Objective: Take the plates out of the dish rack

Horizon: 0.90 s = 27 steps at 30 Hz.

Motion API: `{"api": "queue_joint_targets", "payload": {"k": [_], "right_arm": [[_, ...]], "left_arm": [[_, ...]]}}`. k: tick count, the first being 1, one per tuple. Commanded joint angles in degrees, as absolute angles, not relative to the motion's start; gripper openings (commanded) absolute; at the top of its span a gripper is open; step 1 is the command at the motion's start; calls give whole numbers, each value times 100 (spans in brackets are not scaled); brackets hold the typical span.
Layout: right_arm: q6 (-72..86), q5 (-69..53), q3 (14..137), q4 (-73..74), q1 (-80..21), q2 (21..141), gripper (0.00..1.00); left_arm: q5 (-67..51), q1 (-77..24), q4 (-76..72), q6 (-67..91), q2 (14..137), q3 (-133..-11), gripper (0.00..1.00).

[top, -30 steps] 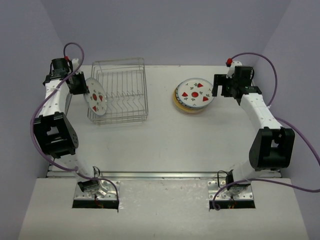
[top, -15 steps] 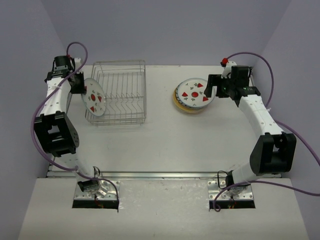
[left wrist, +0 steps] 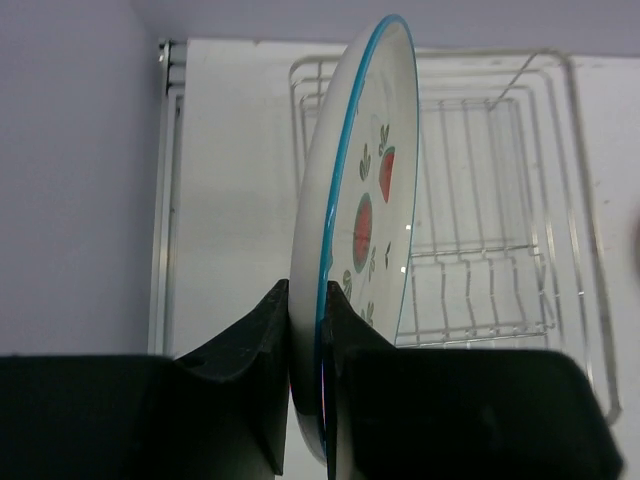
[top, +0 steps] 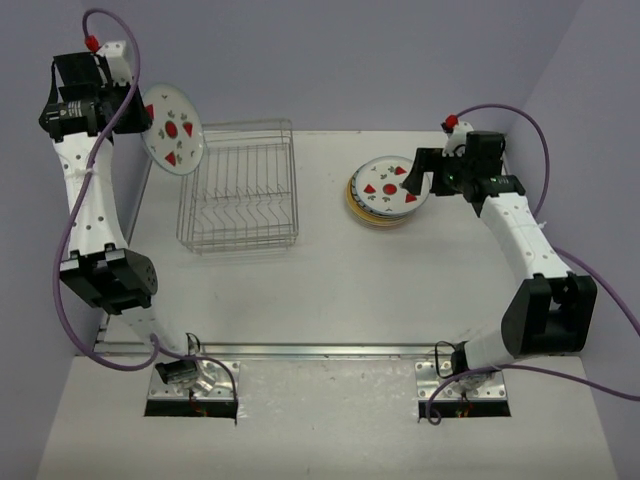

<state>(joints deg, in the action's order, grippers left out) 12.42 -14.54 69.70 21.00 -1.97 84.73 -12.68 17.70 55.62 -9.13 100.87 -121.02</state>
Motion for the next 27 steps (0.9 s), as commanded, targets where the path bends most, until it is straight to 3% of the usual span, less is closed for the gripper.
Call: {"api": "queue_joint_targets", "payload": {"k": [1,4,10,16,23,27], "right_arm": [[1534,-2853,6863,1525,-239,7931,99],[2004,-4037,6771,996,-287,7784,99],[3095,-4810,6851,194,-872,7745,99],[3408,-4888,7145,35,-1687,8061,99],[3378,-5028,7067,-128,-2023,8234,99],[3309,-5036,7062,-48,-2118,8341,92]], "left_arm": [[-2666,1744,5324,-448,9584,-12844,0],[-4085,1741,5171,-281,9156,-12249,0],[-6219,1322,4119,523,8152,-10251,0],[-6363,223,3905,599,7751,-9512,0],[-6470,-47,3684,687,7654,-8888,0],[-6526,-158,3608,690,7651,-8732,0]]}}
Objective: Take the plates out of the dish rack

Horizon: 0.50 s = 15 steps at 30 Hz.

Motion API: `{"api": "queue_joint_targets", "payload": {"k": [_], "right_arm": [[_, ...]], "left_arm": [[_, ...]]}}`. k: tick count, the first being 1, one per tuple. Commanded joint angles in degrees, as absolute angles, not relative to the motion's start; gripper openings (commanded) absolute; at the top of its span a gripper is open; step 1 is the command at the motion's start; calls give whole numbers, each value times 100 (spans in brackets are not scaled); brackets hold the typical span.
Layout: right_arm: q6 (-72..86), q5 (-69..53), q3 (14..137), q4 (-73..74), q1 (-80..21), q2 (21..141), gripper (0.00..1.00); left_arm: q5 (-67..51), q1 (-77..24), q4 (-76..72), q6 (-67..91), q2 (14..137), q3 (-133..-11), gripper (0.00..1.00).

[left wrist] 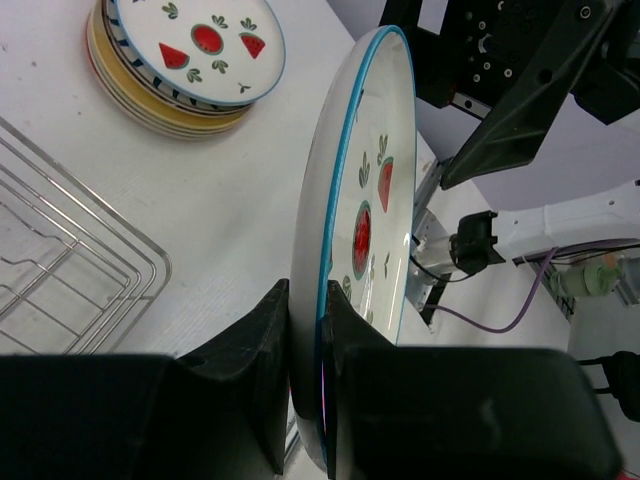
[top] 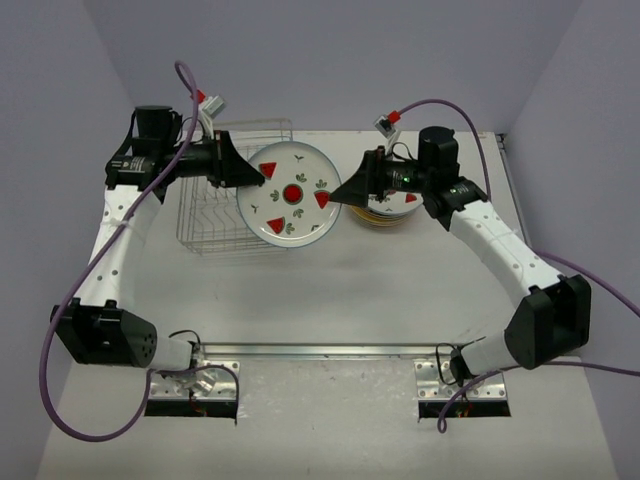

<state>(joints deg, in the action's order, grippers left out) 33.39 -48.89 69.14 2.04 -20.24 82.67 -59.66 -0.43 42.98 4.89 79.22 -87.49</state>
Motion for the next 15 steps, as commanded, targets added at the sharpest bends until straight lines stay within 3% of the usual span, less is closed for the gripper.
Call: {"api": "queue_joint_targets", "payload": {"k": [1,6,7,12,13,14,15], "right_arm": [[3339,-5096,7058,-61,-2144,8384,88],[3670,-5348,7053,-299,-2299,8631,72],[3704,-5372,7056,-331,-2322,8678,64],[3853,-5287,7100,-192,-2341,8898,7],[3846,-5237,7110,-126,-2326,8916,0],[3863,-5212,7105,-103,-2250,8921,0],[3914,-5212,7094,-97,-2108,8921,0]], "left_arm": [[-6513,-193,3578,694,7655,-8702,0],[-6319,-356,3507,663,7726,-8631,0],[-6284,-368,3507,656,7745,-8635,0],[-5995,-396,3498,622,7796,-8638,3],[-5933,-396,3518,607,7800,-8631,8],[-5814,-398,3584,566,7812,-8648,23],[-5542,-404,3680,492,7829,-8688,48]]}}
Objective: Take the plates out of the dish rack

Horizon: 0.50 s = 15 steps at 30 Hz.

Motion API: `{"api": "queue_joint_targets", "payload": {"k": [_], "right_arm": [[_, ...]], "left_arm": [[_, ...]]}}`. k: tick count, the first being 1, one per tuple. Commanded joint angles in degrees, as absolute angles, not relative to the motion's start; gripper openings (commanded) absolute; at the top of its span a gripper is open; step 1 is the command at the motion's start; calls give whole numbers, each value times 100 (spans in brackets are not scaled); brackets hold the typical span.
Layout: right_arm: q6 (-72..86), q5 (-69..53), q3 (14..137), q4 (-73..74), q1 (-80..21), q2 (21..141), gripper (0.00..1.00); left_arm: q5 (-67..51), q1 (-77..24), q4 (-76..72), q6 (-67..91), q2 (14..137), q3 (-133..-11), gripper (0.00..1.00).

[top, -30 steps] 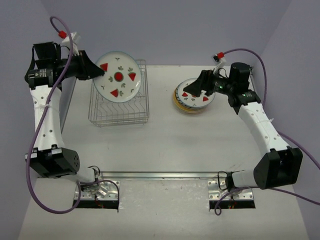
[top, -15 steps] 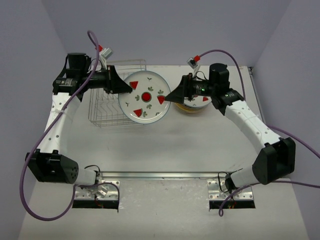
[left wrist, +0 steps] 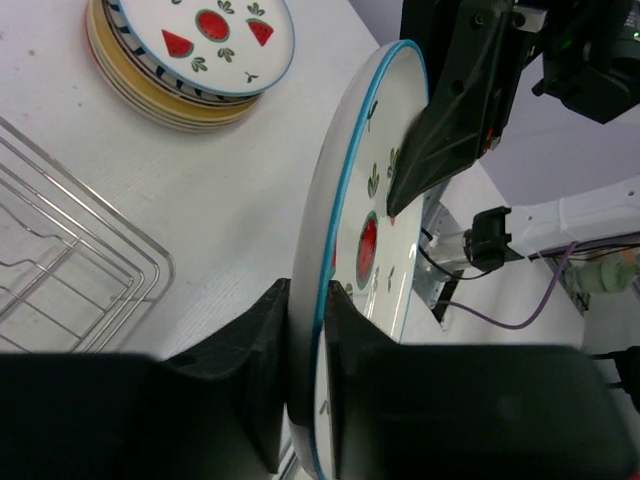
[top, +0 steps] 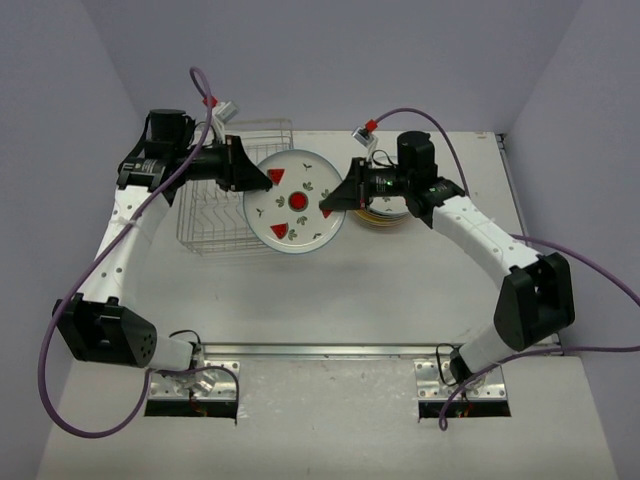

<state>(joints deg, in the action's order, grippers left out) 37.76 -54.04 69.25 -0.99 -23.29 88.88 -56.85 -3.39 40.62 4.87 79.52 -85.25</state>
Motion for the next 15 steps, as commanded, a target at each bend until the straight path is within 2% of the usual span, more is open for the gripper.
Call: {"api": "queue_joint_targets", "payload": {"k": [1,3,5,8,15], "right_arm": [[3994,-5217,7072,-97,-1928,8921,0],[4173,-5213,7027,-104,-1507,8959,0],[4327,-5212,7007,-105,-1101,9005,0],[4412,-5100,7005,-32,-203,9079,0],[3864,-4388,7592,687,952,9706,0]], "left_arm": [[-5284,-399,3792,404,7847,-8735,61],[-4805,-396,3942,268,7865,-8801,76],[-4439,-396,4002,255,7864,-8845,81],[-3738,-396,4005,272,7846,-8865,100],[-3511,-387,3872,303,7818,-8785,100]]}}
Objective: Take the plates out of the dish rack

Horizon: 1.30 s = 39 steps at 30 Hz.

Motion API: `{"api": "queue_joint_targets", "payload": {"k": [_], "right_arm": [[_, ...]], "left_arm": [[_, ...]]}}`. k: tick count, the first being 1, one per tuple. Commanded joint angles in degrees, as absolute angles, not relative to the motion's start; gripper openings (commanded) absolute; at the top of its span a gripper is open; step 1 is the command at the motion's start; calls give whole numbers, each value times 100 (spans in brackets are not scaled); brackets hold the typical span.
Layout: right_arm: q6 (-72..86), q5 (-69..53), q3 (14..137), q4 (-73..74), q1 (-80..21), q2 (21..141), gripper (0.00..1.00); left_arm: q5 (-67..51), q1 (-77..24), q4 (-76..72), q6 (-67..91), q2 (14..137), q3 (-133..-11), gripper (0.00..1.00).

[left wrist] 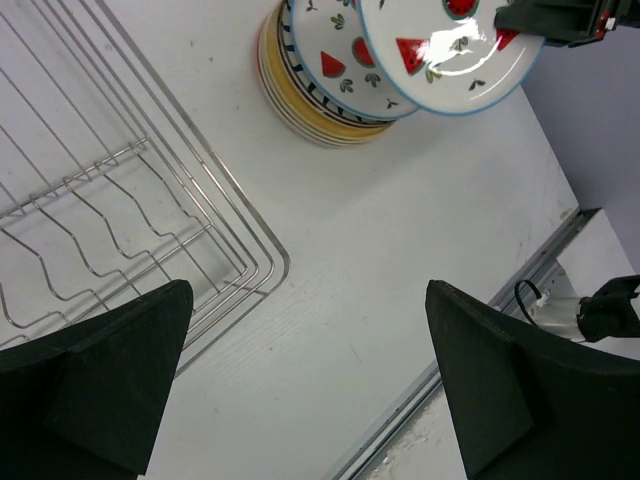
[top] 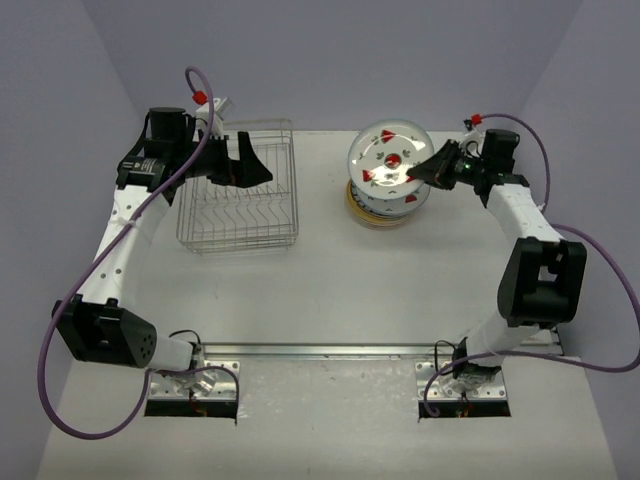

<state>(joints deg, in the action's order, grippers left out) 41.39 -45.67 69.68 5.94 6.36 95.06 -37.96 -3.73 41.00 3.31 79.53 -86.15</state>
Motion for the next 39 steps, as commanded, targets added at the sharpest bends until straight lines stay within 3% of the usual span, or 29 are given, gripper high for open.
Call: {"api": "queue_joint_targets", "payload": {"k": [1,16,19,23,27,33,35,39], "right_arm": [[3813,-4329,7694,785,1012,9836,0],[3477,-4303,8186,1483,1169,10963,0],[3305,-4263,8349,1901,1143,11057,5],[2793,-3658,8818,2570,973,11095,56],[2388,-2812,9082,3063,805,10977,82],[1773,-1386,9367,3557,488,10812,91],[1548,-822,9261,3358,441,10642,98],[1045,285,8745,2645,439,10239,99]], "left_arm": [[-3518,-387,3869,305,7822,-8767,100],[-3582,-387,3878,228,7792,-8561,100],[-3665,-387,3859,246,7813,-8534,100],[-3683,-387,3858,269,7831,-8549,100],[-3676,-387,3901,260,7825,-8543,100],[-3674,-387,3937,229,7783,-8525,100],[-3666,-387,3929,220,7745,-8509,100],[-3601,-387,3920,190,7687,-8453,100]]}}
